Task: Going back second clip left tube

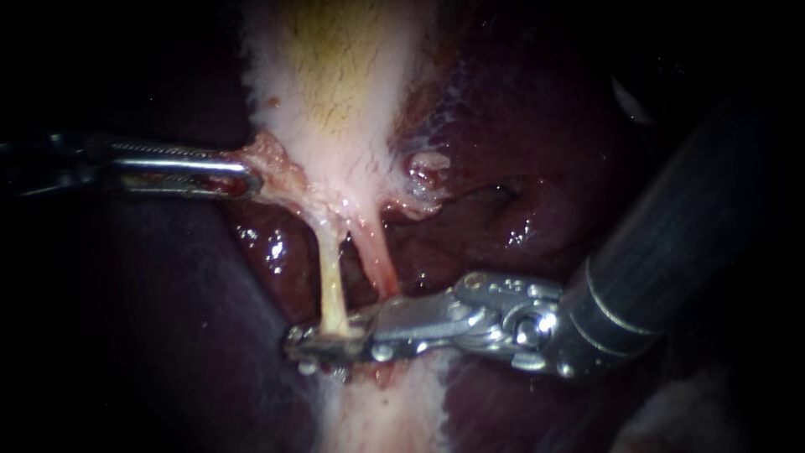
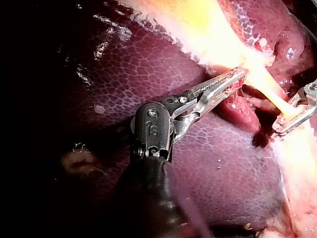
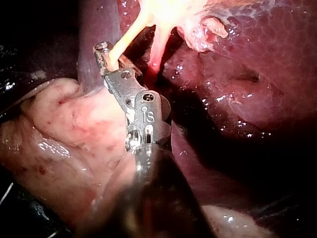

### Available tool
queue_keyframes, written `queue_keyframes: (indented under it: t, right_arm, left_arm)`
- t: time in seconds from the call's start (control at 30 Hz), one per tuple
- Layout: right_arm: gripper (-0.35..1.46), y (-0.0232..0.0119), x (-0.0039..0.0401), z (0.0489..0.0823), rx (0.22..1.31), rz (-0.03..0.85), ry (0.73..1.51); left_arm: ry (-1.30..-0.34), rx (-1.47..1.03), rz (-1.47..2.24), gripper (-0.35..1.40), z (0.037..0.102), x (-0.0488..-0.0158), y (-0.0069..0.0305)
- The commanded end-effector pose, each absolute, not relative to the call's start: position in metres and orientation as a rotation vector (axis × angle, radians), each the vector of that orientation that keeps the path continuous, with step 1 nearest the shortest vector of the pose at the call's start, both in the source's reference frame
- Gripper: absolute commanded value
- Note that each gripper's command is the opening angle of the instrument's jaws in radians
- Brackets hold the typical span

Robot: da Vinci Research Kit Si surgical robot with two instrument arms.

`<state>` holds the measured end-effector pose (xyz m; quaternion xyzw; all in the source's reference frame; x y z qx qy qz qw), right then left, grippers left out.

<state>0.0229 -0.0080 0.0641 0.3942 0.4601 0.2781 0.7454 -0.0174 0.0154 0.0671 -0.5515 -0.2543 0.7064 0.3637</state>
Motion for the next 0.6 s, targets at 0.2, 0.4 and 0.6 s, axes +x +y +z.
queue_keyframes:
  t: [0.2,0.4,0.6]
  right_arm:
    - [-0.35,-0.0079,0.0229,0.0642,0.863,0.609,1.007]
    - [-0.29,-0.0077,0.0229,0.0646,0.861,0.609,1.004]
    - [0.44,-0.0074,0.0239,0.0650,0.862,0.616,1.025]
  left_arm:
    - [-0.654,-1.420,1.817,-0.35,0.0671,-0.0174,0.0154]
    - [-0.654,-1.420,1.817,-0.35,0.0672,-0.0174,0.0154]
    - [-0.654,-1.420,1.817,-0.35,0.0672,-0.0174,0.0154]
